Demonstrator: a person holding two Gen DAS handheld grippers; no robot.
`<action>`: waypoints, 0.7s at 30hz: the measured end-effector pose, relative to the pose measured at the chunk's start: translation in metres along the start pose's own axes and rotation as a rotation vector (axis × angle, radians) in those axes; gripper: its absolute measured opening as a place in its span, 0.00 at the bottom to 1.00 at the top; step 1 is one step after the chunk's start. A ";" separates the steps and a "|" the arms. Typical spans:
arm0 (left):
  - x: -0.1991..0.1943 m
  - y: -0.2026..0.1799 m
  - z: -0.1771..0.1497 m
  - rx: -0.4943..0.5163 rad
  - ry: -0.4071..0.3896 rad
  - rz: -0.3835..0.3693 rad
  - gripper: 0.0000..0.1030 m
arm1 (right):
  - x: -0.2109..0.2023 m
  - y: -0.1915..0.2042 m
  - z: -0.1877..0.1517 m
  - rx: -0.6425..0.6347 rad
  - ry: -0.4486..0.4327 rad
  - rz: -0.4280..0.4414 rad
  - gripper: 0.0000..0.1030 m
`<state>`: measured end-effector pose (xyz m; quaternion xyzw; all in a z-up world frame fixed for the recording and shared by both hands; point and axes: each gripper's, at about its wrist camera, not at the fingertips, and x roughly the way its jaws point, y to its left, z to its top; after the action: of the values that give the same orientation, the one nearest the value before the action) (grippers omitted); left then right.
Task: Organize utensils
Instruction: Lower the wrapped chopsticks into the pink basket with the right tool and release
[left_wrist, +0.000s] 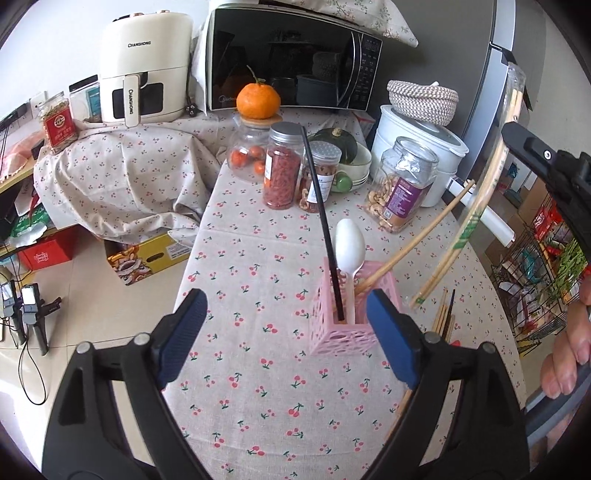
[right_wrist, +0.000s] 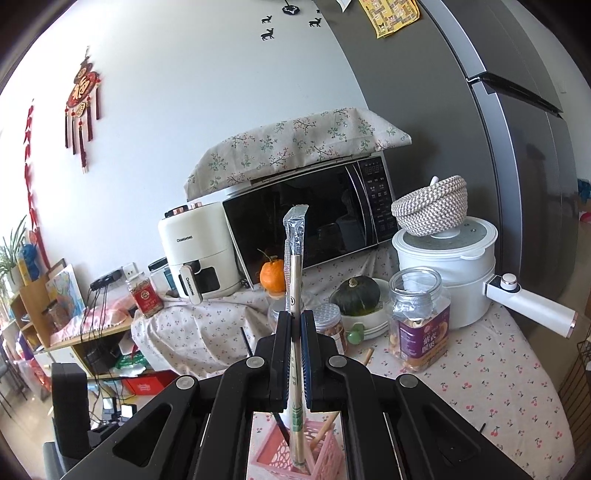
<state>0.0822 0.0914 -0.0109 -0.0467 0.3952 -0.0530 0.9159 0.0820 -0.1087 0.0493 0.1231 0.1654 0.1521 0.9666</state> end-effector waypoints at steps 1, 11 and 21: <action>0.001 0.002 0.000 -0.005 0.006 0.000 0.85 | 0.005 0.001 -0.003 0.004 0.000 -0.006 0.05; 0.001 0.003 -0.002 -0.006 0.014 -0.013 0.86 | 0.030 -0.006 -0.034 0.022 0.056 -0.052 0.07; 0.002 -0.013 -0.006 0.016 0.032 -0.046 0.91 | 0.002 -0.027 -0.023 0.037 0.109 -0.040 0.50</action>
<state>0.0784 0.0776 -0.0148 -0.0477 0.4080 -0.0780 0.9084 0.0828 -0.1284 0.0203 0.1290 0.2230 0.1361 0.9566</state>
